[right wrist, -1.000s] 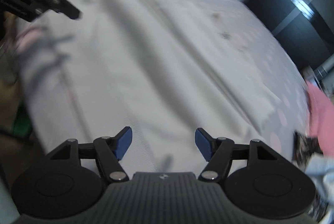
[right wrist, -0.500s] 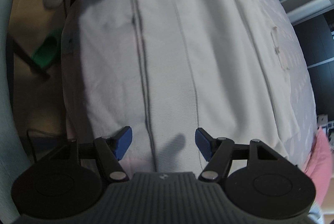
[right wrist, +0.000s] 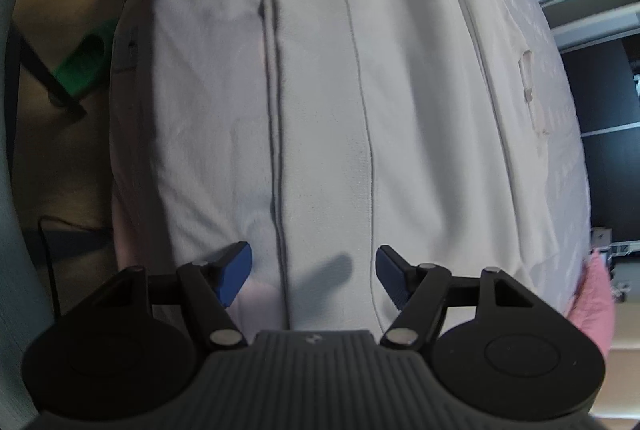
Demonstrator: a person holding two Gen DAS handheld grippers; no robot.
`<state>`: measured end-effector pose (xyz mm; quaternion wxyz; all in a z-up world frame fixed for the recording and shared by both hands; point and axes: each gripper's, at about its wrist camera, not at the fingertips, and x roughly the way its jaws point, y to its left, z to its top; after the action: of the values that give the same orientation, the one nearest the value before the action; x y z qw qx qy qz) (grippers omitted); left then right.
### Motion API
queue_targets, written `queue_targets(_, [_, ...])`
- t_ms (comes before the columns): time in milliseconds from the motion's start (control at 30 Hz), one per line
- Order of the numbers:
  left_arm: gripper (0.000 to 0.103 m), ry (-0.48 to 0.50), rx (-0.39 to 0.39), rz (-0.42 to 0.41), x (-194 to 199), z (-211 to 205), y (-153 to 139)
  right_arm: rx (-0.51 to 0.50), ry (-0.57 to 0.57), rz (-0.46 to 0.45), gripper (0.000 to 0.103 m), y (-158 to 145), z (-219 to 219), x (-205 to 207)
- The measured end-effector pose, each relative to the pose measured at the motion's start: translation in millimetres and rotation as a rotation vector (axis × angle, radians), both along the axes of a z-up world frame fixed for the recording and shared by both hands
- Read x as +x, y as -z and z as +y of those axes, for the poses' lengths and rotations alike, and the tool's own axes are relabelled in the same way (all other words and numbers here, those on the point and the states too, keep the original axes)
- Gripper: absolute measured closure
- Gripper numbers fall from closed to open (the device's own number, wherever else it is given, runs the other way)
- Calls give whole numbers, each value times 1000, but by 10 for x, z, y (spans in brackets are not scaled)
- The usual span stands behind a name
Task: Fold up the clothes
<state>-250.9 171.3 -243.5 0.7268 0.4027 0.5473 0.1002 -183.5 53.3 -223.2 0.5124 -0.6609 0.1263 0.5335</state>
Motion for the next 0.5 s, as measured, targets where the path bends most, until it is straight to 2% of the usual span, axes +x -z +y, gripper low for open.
queue_targets(167, [59, -20, 41, 49, -16, 84, 81, -21, -14, -43, 32, 8, -138, -54])
queue_targets(300, [59, -10, 43, 26, -34, 45, 60, -40, -15, -57, 32, -17, -152, -65])
queue_targets(400, [55, 6, 40, -10, -45, 27, 42, -47, -23, -65, 32, -28, -163, -88])
queue_targets(500, [54, 23, 46, 10, -71, 90, 105, -55, -26, -80, 32, -6, -182, -91])
